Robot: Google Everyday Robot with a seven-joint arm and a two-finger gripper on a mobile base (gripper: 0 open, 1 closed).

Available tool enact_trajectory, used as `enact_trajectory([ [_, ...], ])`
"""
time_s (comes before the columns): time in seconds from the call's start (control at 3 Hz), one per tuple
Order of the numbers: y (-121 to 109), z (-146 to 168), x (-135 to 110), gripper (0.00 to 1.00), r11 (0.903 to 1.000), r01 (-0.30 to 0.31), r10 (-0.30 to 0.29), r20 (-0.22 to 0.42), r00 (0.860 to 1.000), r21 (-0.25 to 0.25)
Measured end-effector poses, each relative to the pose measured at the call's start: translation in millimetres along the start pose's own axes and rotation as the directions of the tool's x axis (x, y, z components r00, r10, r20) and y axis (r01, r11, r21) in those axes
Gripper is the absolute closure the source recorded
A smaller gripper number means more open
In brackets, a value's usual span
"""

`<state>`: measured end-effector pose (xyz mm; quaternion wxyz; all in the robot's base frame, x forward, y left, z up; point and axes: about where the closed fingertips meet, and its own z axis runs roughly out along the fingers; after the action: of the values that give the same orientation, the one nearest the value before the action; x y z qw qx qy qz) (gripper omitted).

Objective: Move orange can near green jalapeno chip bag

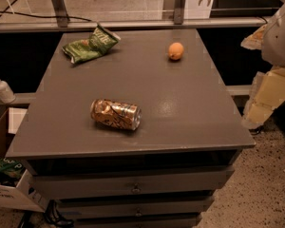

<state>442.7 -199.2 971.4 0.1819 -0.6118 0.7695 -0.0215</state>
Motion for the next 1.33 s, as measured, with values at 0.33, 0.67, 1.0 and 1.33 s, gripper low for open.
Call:
enact_trajectory([
  [0.33,1.1,18.0,-30.8,0.0,0.9998,0.018,-0.018,0.072,0.997,-0.005],
  [0.67,5.8,36.9,-71.6,0.0,0.9987,0.035,-0.03,0.144,0.989,-0.036],
  [1.0,22.2,59.6,-114.0,0.0,0.9935,0.067,-0.048,0.195,0.98,-0.092],
  [1.33,36.0,83.5,-150.5,0.0,0.9868,0.1,-0.069,0.225,0.972,-0.127],
])
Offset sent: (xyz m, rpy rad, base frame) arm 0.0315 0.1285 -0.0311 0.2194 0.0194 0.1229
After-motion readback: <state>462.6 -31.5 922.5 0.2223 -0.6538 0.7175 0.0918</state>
